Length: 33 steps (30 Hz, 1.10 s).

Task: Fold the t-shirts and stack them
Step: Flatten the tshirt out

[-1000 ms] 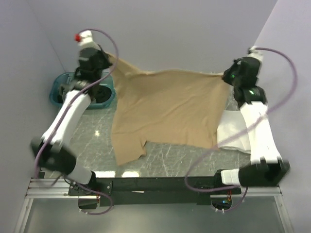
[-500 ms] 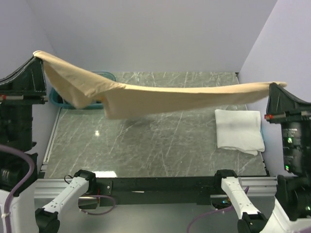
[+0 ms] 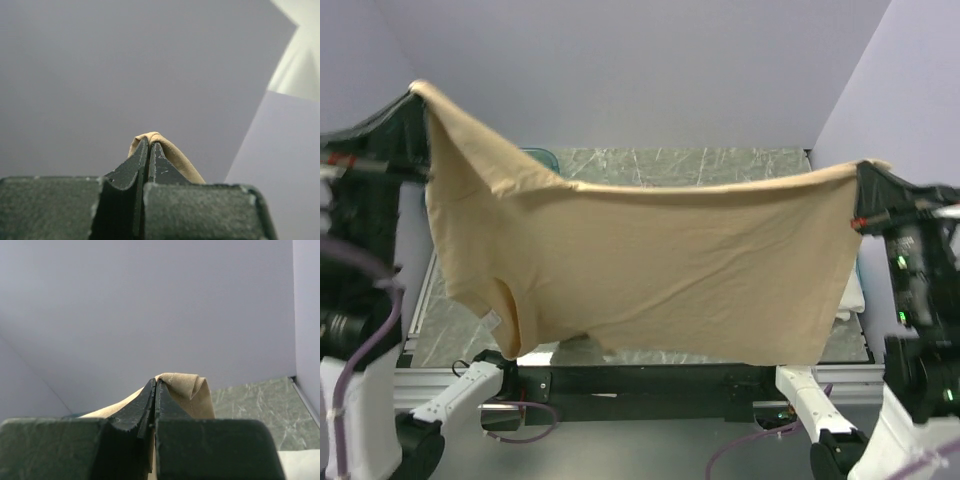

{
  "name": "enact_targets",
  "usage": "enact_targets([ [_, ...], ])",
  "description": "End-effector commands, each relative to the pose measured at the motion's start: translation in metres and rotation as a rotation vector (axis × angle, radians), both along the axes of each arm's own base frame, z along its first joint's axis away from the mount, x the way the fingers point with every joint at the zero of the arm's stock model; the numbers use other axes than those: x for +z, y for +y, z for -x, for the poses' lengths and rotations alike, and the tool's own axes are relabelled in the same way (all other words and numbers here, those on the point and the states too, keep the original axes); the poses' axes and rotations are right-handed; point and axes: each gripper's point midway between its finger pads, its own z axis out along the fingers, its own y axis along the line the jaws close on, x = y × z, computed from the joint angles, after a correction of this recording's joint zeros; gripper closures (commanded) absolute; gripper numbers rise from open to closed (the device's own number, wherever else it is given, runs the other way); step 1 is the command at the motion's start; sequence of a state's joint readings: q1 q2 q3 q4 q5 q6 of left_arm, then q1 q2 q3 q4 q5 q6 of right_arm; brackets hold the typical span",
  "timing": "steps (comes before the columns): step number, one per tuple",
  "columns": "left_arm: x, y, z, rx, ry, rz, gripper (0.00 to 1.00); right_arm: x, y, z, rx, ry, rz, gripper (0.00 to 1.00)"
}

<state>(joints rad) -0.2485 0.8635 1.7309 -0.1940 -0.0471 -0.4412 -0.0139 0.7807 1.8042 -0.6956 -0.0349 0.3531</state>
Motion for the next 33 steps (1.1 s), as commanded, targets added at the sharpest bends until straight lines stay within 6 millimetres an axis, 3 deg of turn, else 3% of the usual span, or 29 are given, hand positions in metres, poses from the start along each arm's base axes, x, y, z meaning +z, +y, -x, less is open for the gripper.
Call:
enact_targets([
  [1,-0.028,0.002,-0.097,0.137,0.153,0.005,0.99,-0.02,-0.007,-0.076,-0.031,0.09,0.035,1.0],
  [2,-0.046,-0.004,-0.136,0.16,0.222,-0.014,0.99,-0.022,-0.007,-0.087,-0.034,0.103,0.039,1.0],
  [4,-0.05,-0.009,-0.164,0.177,0.254,-0.037,0.99,-0.028,-0.01,-0.121,-0.045,0.123,0.044,1.0],
  [5,-0.057,-0.015,-0.191,0.176,0.287,-0.052,0.99,-0.029,-0.011,-0.131,-0.048,0.123,0.049,1.0],
  [8,-0.055,-0.026,-0.232,0.156,0.308,-0.064,0.99,-0.021,-0.014,-0.166,-0.062,0.101,0.075,1.0],
  [9,-0.052,-0.026,-0.24,0.162,0.303,-0.067,0.99,-0.004,-0.019,-0.167,-0.089,0.051,0.074,1.0],
  [10,-0.049,-0.025,-0.247,0.169,0.304,-0.065,0.99,-0.005,-0.022,-0.181,-0.101,0.06,0.084,1.0],
  [11,-0.031,-0.027,-0.254,0.167,0.27,-0.057,0.99,0.001,-0.024,-0.186,-0.107,0.05,0.087,1.0],
  [12,-0.024,-0.026,-0.257,0.167,0.259,-0.055,0.99,0.023,-0.026,-0.181,-0.121,-0.004,0.087,1.0],
  [13,-0.018,-0.028,-0.257,0.153,0.254,-0.054,0.99,0.025,-0.028,-0.193,-0.126,-0.001,0.084,1.0],
  [14,-0.003,-0.029,-0.251,0.14,0.212,-0.045,0.99,0.043,-0.027,-0.188,-0.111,-0.049,0.095,1.0],
  [16,0.016,-0.028,-0.239,0.125,0.139,-0.016,0.99,0.046,-0.023,-0.2,-0.081,-0.05,0.099,1.0],
  [19,0.023,-0.024,-0.22,0.123,0.09,0.0,0.99,0.049,-0.022,-0.206,-0.07,-0.041,0.111,1.0],
  [22,0.002,-0.025,-0.218,0.119,0.132,-0.024,0.99,0.03,-0.019,-0.209,-0.043,-0.002,0.123,1.0],
  [25,-0.042,-0.031,-0.226,0.105,0.198,-0.065,0.99,-0.001,-0.014,-0.213,-0.009,0.037,0.142,1.0],
  [26,-0.073,-0.033,-0.23,0.099,0.249,-0.08,0.99,-0.011,-0.013,-0.214,-0.005,0.051,0.137,1.0],
  [28,-0.101,-0.036,-0.23,0.083,0.279,-0.093,0.99,-0.046,-0.012,-0.22,0.011,0.101,0.128,1.0],
  [29,-0.133,-0.037,-0.23,0.071,0.322,-0.099,0.99,-0.059,-0.011,-0.222,0.018,0.119,0.128,1.0],
  [31,-0.166,-0.043,-0.226,0.034,0.359,-0.099,0.99,-0.1,-0.009,-0.228,0.033,0.179,0.13,1.0],
  [32,-0.206,-0.045,-0.223,0.015,0.422,-0.103,0.99,-0.13,-0.008,-0.234,0.047,0.23,0.128,1.0],
  [33,-0.218,-0.047,-0.22,-0.003,0.43,-0.085,0.99,-0.144,-0.005,-0.235,0.063,0.254,0.125,1.0],
])
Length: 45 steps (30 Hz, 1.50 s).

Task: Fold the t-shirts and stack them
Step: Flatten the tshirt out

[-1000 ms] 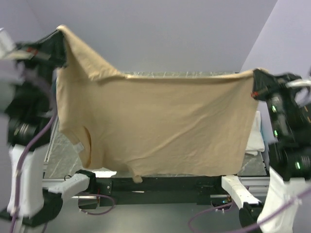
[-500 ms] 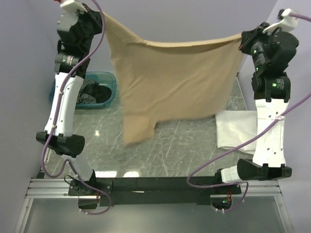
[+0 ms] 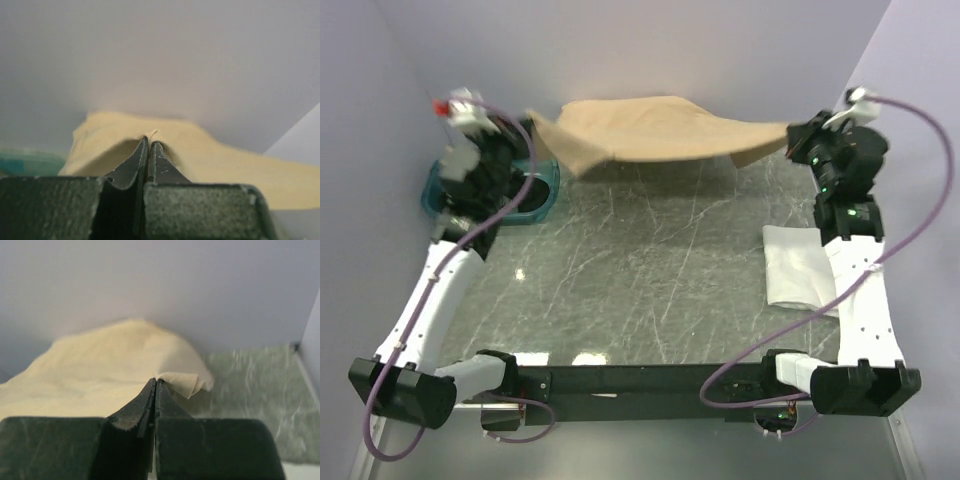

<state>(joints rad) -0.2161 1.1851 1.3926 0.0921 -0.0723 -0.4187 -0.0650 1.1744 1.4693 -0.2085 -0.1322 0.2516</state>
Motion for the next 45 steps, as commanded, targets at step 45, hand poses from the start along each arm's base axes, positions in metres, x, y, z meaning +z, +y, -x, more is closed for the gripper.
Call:
enact_targets([
  [45,-0.331,0.021,0.217,0.161,0.957,0.508,0.99,-0.308,-0.009,0.14,-0.196,0.821,-0.175,1.0],
])
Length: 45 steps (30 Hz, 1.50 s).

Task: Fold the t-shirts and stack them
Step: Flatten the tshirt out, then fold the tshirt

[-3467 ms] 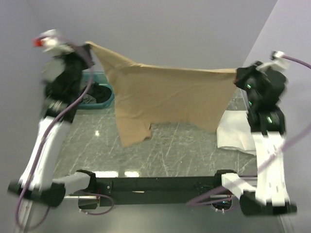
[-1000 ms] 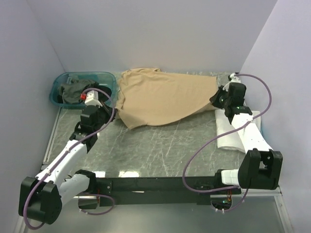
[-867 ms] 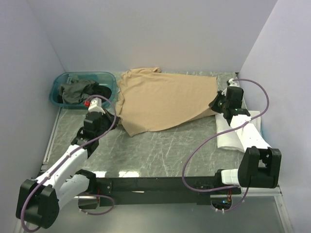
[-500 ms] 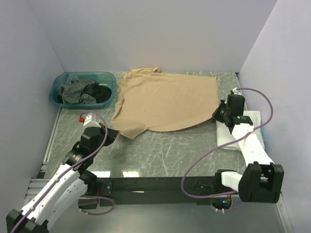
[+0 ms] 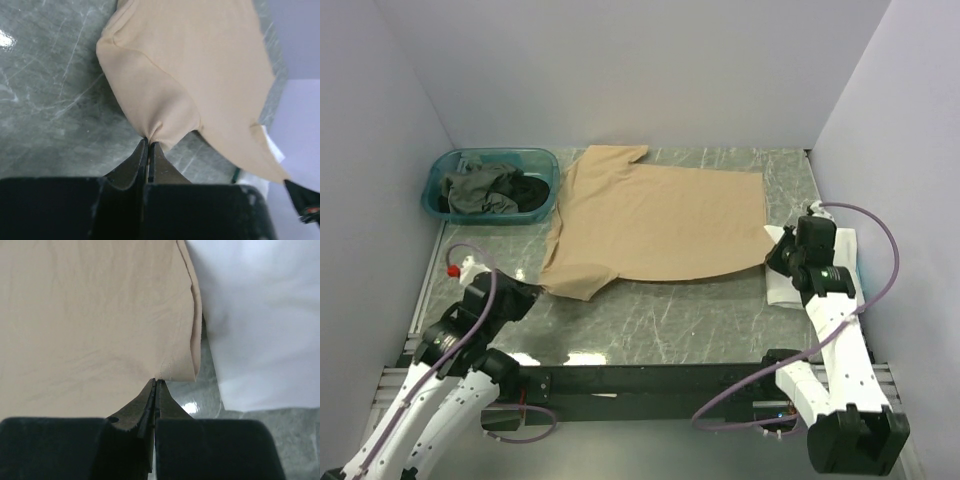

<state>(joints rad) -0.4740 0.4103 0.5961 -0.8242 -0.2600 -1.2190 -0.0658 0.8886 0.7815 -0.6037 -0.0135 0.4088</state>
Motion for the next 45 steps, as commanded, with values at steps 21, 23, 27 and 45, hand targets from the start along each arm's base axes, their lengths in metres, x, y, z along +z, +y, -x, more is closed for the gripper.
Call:
enact_targets([
  [21,0.017,0.0,-0.02,0.019,-0.041,-0.038,0.99,-0.04,0.004,0.048,-0.099,0.119,-0.084,1.0],
  [23,0.021,-0.006,-0.034,0.015,-0.064,-0.047,0.99,-0.036,0.004,0.042,-0.096,0.11,-0.081,1.0],
  [27,0.027,-0.011,-0.058,0.019,-0.074,-0.096,0.99,-0.038,0.003,0.03,-0.091,0.127,-0.076,1.0],
  [45,0.055,-0.055,-0.177,-0.113,-0.17,-0.361,0.99,-0.031,-0.013,-0.033,-0.12,0.163,-0.021,1.0],
])
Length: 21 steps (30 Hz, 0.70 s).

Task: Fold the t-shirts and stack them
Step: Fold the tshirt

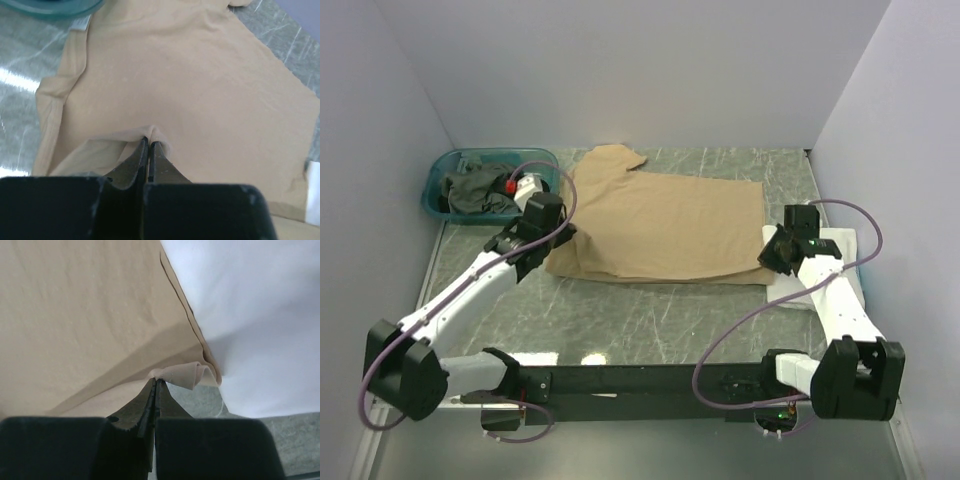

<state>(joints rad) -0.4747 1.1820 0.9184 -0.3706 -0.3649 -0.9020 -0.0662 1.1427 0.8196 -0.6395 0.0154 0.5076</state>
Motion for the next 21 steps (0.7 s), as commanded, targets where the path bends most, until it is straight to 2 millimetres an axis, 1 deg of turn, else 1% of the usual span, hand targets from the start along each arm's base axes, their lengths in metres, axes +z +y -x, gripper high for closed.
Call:
enact_targets([
  [1,0.039,-0.009,-0.035,-0.036,-0.134,-0.044,0.99,0.022,-0.012,-0.029,-0.025,-0.08,0.05,1.0],
  [2,0.033,-0.012,-0.041,-0.047,-0.123,-0.058,0.99,0.025,-0.013,-0.034,-0.028,-0.087,0.052,1.0],
  [3,0.033,-0.013,-0.045,-0.059,-0.128,-0.073,0.99,0.021,-0.014,-0.038,-0.029,-0.07,0.055,1.0],
  [5,0.031,-0.015,-0.058,-0.06,-0.13,-0.081,0.99,0.023,-0.016,-0.045,-0.031,-0.073,0.059,1.0],
  [6,0.029,-0.013,-0.063,-0.058,-0.128,-0.091,0.99,0.018,-0.016,-0.049,-0.032,-0.059,0.057,1.0],
  [7,0.032,-0.014,-0.068,-0.061,-0.134,-0.09,0.99,0.018,-0.016,-0.052,-0.034,-0.058,0.057,1.0],
  [8,0.023,-0.015,-0.074,-0.067,-0.118,-0.098,0.99,0.015,-0.017,-0.056,-0.035,-0.047,0.055,1.0],
  [9,0.022,-0.014,-0.08,-0.067,-0.113,-0.099,0.99,0.014,-0.017,-0.059,-0.033,-0.044,0.056,1.0],
  [10,0.026,-0.014,-0.086,-0.071,-0.124,-0.095,0.99,0.013,-0.018,-0.061,-0.038,-0.042,0.058,1.0],
  [11,0.019,-0.016,-0.093,-0.082,-0.12,-0.111,0.99,0.011,-0.019,-0.065,-0.042,-0.033,0.06,1.0],
  [12,0.018,-0.016,-0.098,-0.088,-0.125,-0.112,0.99,0.011,-0.02,-0.067,-0.045,-0.035,0.062,1.0],
  [14,0.013,-0.022,-0.11,-0.126,-0.126,-0.127,0.99,0.008,-0.023,-0.071,-0.057,-0.022,0.071,1.0],
  [15,0.014,-0.024,-0.116,-0.163,-0.146,-0.145,0.99,0.007,-0.024,-0.074,-0.059,-0.02,0.075,1.0],
  [16,0.007,-0.029,-0.124,-0.193,-0.137,-0.156,0.99,0.007,-0.025,-0.076,-0.06,-0.02,0.078,1.0],
  [17,0.003,-0.031,-0.128,-0.224,-0.134,-0.182,0.99,0.002,-0.025,-0.078,-0.059,-0.006,0.08,1.0],
  [18,0.006,-0.035,-0.134,-0.253,-0.14,-0.18,0.99,0.001,-0.025,-0.08,-0.058,-0.004,0.078,1.0],
  [19,-0.009,-0.037,-0.139,-0.278,-0.113,-0.199,0.99,0.002,-0.025,-0.084,-0.057,-0.009,0.079,1.0],
  [20,-0.008,-0.036,-0.145,-0.29,-0.112,-0.218,0.99,-0.003,-0.025,-0.087,-0.052,0.001,0.08,1.0],
  [21,-0.017,-0.033,-0.147,-0.298,-0.096,-0.237,0.99,-0.004,-0.026,-0.088,-0.053,0.006,0.085,1.0],
])
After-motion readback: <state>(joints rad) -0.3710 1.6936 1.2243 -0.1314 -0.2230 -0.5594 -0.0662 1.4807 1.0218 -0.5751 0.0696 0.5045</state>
